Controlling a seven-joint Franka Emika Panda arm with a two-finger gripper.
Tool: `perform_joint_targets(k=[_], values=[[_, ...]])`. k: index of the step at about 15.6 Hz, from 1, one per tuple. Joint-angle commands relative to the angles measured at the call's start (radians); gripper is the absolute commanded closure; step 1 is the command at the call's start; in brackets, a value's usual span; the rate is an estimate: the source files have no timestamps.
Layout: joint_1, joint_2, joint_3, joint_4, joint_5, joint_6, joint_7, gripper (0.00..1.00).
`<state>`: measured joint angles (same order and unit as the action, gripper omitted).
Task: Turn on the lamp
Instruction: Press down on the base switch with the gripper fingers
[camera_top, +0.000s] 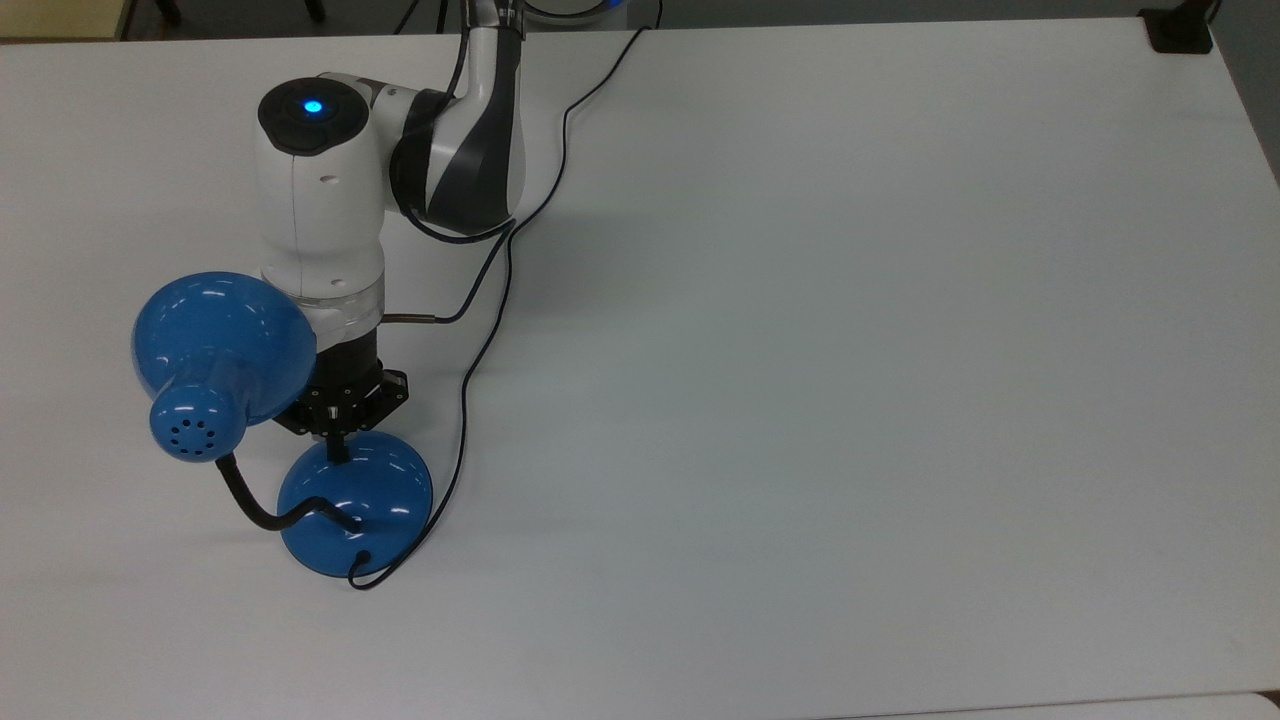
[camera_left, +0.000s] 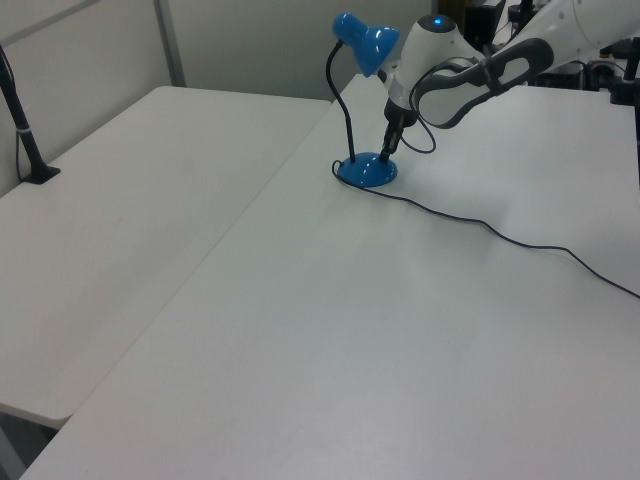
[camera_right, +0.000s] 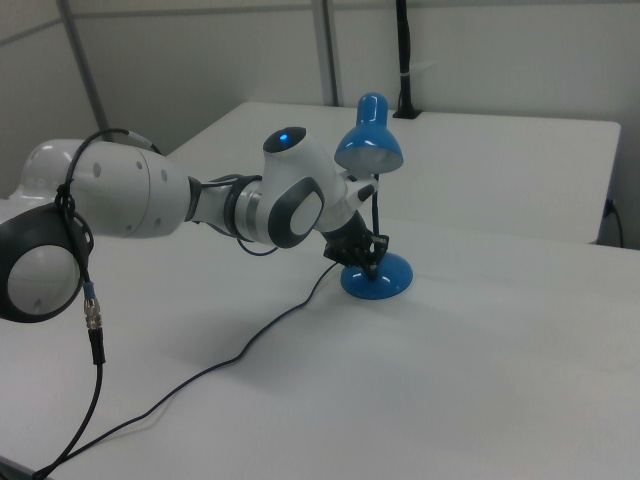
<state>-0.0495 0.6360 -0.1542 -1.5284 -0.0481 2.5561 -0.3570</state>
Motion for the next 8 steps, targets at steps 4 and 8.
perform_joint_targets(k=[4,8], values=[[-0.003,0.01,-0.005,-0.004,-0.004,0.024,-0.004,1.0],[0.0,0.019,-0.005,-0.003,-0.01,0.024,-0.005,1.0]])
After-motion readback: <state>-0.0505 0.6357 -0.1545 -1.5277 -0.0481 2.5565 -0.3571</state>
